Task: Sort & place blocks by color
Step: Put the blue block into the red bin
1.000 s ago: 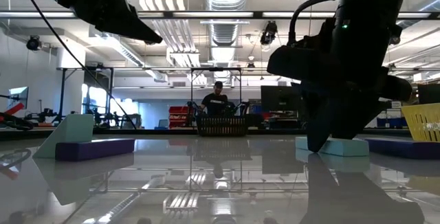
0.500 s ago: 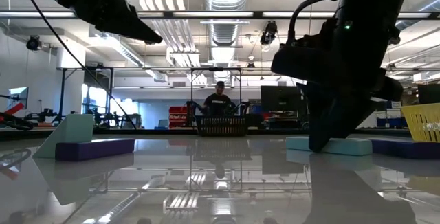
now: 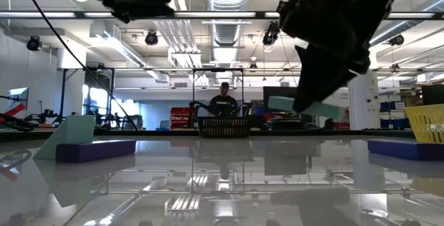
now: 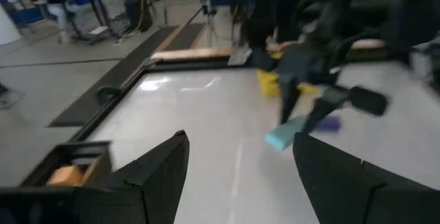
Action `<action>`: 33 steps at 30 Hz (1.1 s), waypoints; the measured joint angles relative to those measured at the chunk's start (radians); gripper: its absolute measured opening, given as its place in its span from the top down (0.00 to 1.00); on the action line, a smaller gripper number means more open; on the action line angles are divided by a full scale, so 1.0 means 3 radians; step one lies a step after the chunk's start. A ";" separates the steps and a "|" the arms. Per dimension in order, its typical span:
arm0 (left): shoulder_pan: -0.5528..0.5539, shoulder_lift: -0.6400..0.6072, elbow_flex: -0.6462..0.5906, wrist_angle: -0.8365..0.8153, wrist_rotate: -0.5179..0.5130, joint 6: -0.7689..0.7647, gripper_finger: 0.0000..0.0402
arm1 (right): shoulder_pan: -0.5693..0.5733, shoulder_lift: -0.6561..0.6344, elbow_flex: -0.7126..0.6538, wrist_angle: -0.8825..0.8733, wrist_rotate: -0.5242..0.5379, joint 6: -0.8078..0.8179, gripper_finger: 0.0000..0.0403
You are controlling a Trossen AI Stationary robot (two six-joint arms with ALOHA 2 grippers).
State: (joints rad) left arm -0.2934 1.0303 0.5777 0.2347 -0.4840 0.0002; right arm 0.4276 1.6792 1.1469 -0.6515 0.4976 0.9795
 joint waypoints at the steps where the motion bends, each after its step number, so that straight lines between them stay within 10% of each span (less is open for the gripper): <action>1: -0.0018 0.0004 0.0000 0.0049 0.0017 -0.0069 0.39 | -0.0001 -0.0044 -0.0030 0.0045 0.0031 -0.0117 0.69; 14: -0.0299 0.0542 -0.0028 0.1302 0.0036 -0.0417 0.39 | -0.0159 -0.1194 -0.0960 0.2368 0.0273 -0.2196 0.69; 21: -0.0295 0.1000 0.0050 0.1851 0.0025 -0.0417 0.39 | -0.0460 -0.1526 -0.1649 0.4449 -0.0669 -0.3062 0.69; 33: -0.0246 0.1574 0.0188 0.2549 0.0011 -0.0388 0.39 | -0.0694 -0.1445 -0.1801 0.4787 -0.0926 -0.3130 0.69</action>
State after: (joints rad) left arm -0.3671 1.5024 0.6341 0.9995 -0.4807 -0.1161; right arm 0.2195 1.2457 0.6066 0.7845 0.2197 0.0405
